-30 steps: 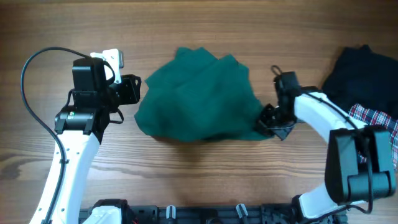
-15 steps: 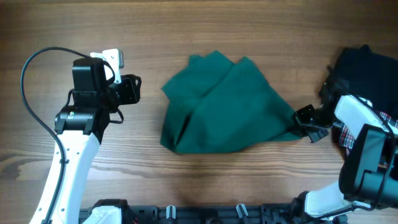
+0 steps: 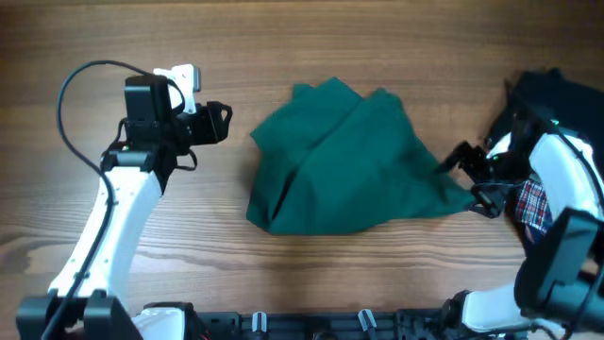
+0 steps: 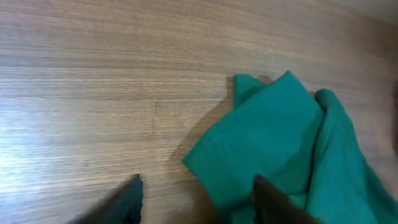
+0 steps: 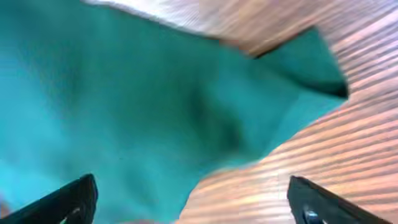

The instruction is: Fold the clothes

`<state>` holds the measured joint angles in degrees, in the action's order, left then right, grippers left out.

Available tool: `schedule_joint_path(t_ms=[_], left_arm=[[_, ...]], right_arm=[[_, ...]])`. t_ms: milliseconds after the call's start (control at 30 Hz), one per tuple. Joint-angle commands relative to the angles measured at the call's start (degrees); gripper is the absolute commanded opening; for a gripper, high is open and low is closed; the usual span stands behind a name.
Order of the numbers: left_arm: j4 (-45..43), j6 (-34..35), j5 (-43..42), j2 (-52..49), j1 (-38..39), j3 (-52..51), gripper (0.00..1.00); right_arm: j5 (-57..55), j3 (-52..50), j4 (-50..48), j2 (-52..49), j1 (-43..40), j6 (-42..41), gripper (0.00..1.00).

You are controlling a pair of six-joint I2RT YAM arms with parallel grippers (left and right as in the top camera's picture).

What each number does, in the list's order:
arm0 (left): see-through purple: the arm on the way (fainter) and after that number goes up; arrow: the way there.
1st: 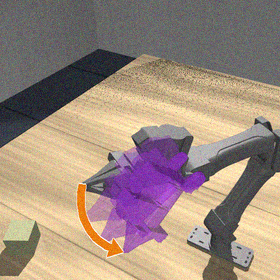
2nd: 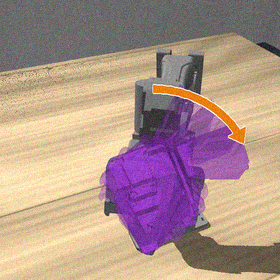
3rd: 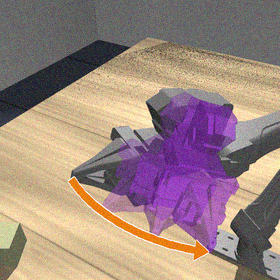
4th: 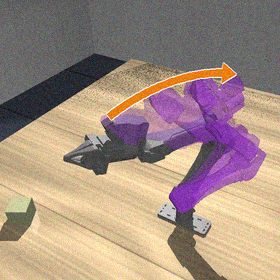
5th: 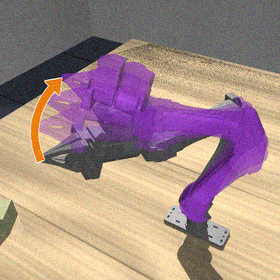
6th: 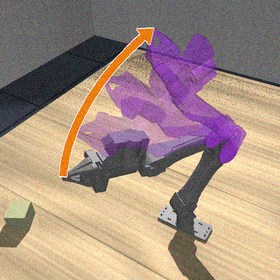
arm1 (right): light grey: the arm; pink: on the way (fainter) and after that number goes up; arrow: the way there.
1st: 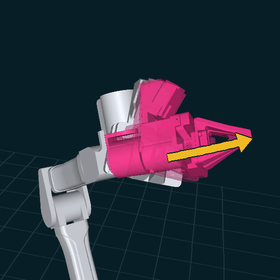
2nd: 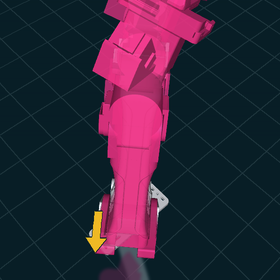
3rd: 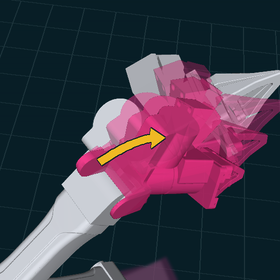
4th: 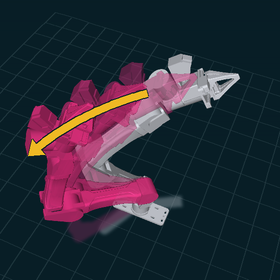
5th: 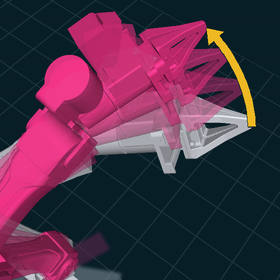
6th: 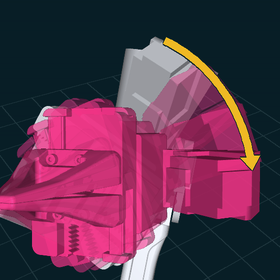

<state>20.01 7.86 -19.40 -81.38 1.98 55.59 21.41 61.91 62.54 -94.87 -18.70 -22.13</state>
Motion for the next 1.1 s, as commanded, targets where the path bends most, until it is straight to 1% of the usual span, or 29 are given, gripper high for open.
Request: schedule_joint_path(t_ms=[0,67,133,167,300,367,467,567,933,1067], left_arm=[[-3.21,-2.6,-2.25,-2.29,3.19,0.02,0.24],[-4.83,-7.76,-1.84,-3.41,6.51,0.02,0.15],[-6.93,-8.74,1.05,-4.87,9.49,0.02,0.05],[-8.2,-8.76,2.69,-5.88,10.82,0.02,0.04],[-12.09,-8.72,4.46,-10.78,13.07,0.02,0.04],[-13.46,-8.37,4.46,-14.25,13.07,0.02,0.04],[-13.64,-5.97,4.46,-17.79,13.03,0.02,0.04],[-14.34,-5.88,4.44,-21.46,13.03,0.02,0.04],[-14.45,-5.9,4.46,-25.83,13.03,0.02,0.04],[-14.73,-5.9,4.48,-29.55,13.03,0.02,0.04]], right_arm=[[4.31,2.69,2.67,4.13,-0.24,6.47,1.0],[3.17,5.07,3.85,6.56,-0.24,7.3,1.0],[3.08,7.54,4.61,8.83,-0.24,7.17,1.0],[3.17,8.63,4.68,10.34,-0.22,7.17,1.0],[3.26,9.4,5.03,14.64,-0.22,7.17,1.0],[3.23,9.4,5.92,15.19,-0.22,7.17,1.0],[3.26,9.4,6.14,15.17,-0.22,7.15,1.0],[3.28,9.4,6.1,15.17,-0.22,6.97,1.0],[3.26,9.4,5.88,15.17,-0.22,6.97,1.0],[3.26,9.4,5.88,15.17,-0.22,7.1,1.0]])
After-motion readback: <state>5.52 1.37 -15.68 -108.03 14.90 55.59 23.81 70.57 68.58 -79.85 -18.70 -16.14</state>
